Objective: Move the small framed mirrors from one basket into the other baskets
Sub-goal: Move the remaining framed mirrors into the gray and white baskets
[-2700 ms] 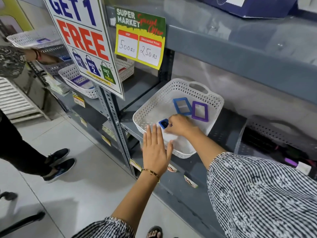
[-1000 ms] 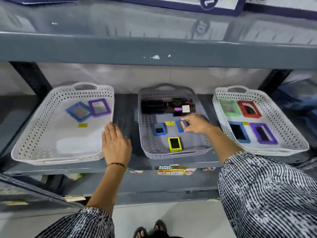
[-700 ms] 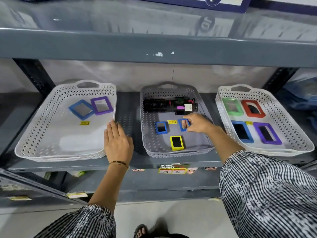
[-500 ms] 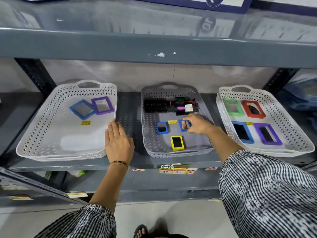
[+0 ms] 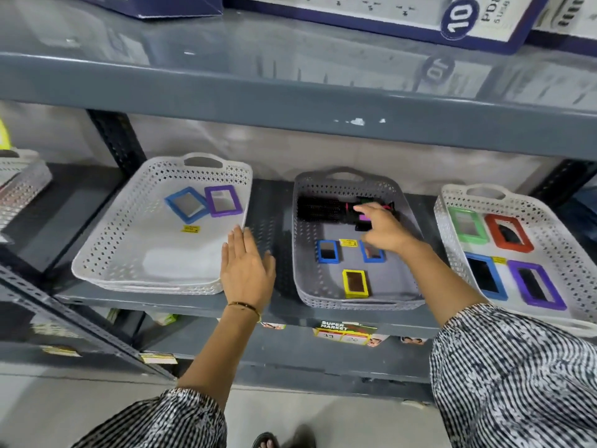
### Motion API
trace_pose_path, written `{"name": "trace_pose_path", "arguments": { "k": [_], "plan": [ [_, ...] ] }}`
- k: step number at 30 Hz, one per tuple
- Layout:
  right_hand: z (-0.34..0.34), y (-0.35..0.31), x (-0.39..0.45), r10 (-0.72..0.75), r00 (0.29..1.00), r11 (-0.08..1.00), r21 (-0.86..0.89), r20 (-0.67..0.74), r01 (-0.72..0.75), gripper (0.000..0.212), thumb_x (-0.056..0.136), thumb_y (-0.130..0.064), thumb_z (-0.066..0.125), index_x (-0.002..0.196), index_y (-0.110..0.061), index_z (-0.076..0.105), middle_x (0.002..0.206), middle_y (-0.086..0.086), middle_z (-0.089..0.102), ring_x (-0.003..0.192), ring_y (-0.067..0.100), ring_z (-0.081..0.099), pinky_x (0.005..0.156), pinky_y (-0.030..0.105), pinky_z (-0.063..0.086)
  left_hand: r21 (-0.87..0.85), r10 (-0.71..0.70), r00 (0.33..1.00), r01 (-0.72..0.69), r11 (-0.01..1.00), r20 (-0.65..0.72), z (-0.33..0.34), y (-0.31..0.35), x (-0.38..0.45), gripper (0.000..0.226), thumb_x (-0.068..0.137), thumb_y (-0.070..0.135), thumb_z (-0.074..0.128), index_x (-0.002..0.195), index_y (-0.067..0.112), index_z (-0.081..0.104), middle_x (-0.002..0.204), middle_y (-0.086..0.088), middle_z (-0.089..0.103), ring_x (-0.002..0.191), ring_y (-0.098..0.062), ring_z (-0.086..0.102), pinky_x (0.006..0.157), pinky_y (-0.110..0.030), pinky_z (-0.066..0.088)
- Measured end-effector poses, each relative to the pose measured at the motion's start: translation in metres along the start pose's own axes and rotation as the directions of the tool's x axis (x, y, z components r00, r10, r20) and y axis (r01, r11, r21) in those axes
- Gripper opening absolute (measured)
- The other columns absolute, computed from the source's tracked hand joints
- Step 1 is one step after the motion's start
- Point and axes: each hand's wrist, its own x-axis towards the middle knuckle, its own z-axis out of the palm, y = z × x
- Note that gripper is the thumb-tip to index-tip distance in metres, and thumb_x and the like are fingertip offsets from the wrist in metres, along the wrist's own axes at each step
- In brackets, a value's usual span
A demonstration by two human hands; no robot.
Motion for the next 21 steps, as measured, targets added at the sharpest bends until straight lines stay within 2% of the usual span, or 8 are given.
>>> {"name": "trace_pose_path", "arguments": {
  "k": [2,6,9,11,14,17,19,21],
  "plan": [
    [0.001,-0.036,0.015,-0.131,0.990,0.991,-0.009,-0.058,0.131,0.060,0.077,0.006,0.060,0.134,-0.007,0.051,0.138,0.015,0.052,0.122,0.029,0.054,0.102,0.033,0.043,0.010,0.007,0.999,-0.006,1.000,-0.045,-0.009,-0.003,0.001,0.061,0.093,0.033,0.046,0.141,0.000,0.028,0.150,-0.021,0.029,0.141,-0.035,0.023,0.117,-0.046,0.014],
    [0.029,-0.123,0.047,-0.336,0.941,0.942,0.024,0.045,0.335,0.049,0.083,-0.005,0.063,0.132,-0.008,0.054,0.137,0.012,0.055,0.125,0.026,0.052,0.104,0.030,0.038,0.043,-0.074,0.991,0.079,0.996,-0.116,-0.024,-0.029,0.004,0.061,0.095,0.037,0.039,0.141,-0.002,0.027,0.150,-0.024,0.028,0.142,-0.037,0.018,0.118,-0.047,0.007],
    [0.054,-0.174,0.071,-0.422,0.889,0.897,-0.059,0.176,0.437,0.061,0.082,-0.016,0.070,0.137,-0.007,0.046,0.145,0.013,0.047,0.132,0.026,0.046,0.110,0.031,0.035,0.063,-0.139,0.983,0.148,0.987,-0.123,-0.031,-0.046,0.004,0.065,0.093,0.042,0.030,0.141,-0.002,0.027,0.150,-0.024,0.027,0.142,-0.038,0.017,0.118,-0.047,0.006],
    [0.071,-0.199,0.086,-0.436,0.864,0.877,-0.099,0.251,0.471,0.068,0.078,-0.019,0.074,0.137,-0.003,0.044,0.144,0.016,0.046,0.132,0.029,0.045,0.107,0.030,0.035,0.058,-0.169,0.980,0.175,0.983,-0.101,-0.031,-0.055,0.004,0.070,0.092,0.046,0.026,0.142,-0.002,0.024,0.152,-0.023,0.024,0.143,-0.036,0.015,0.118,-0.044,0.003],
    [0.098,-0.223,0.111,-0.407,0.861,0.886,-0.098,0.305,0.454,0.062,0.074,-0.024,0.079,0.125,0.000,0.054,0.130,0.020,0.057,0.120,0.033,0.054,0.096,0.030,0.040,0.053,-0.181,0.980,0.185,0.981,-0.080,-0.025,-0.060,0.002,0.068,0.094,0.047,0.033,0.143,0.000,0.024,0.152,-0.022,0.024,0.143,-0.035,0.015,0.118,-0.043,0.004],
    [0.126,-0.235,0.132,-0.229,0.934,0.950,-0.147,0.274,0.276,0.062,0.081,-0.043,0.069,0.123,0.001,0.055,0.129,0.022,0.058,0.118,0.033,0.056,0.087,0.032,0.044,0.067,-0.171,0.980,0.178,0.982,-0.103,-0.022,-0.059,0.000,0.065,0.092,0.043,0.041,0.139,0.000,0.033,0.148,-0.023,0.034,0.139,-0.038,0.026,0.116,-0.048,0.012],
    [0.144,-0.239,0.140,-0.134,0.969,0.979,-0.124,0.209,0.162,0.062,0.083,-0.046,0.064,0.121,0.001,0.056,0.130,0.022,0.058,0.118,0.033,0.056,0.090,0.033,0.045,0.084,-0.170,0.978,0.181,0.980,-0.121,-0.021,-0.059,0.001,0.064,0.090,0.044,0.044,0.135,0.000,0.040,0.143,-0.024,0.041,0.135,-0.038,0.034,0.113,-0.051,0.019],
    [0.158,-0.244,0.145,-0.087,0.986,0.987,-0.120,0.145,0.105,0.061,0.083,-0.045,0.064,0.121,0.002,0.057,0.129,0.021,0.059,0.118,0.033,0.057,0.094,0.033,0.046,0.113,-0.171,0.978,0.185,0.976,-0.122,-0.019,-0.061,0.002,0.065,0.088,0.047,0.039,0.134,0.001,0.043,0.142,-0.023,0.044,0.134,-0.038,0.037,0.112,-0.051,0.017]
  ]
}}
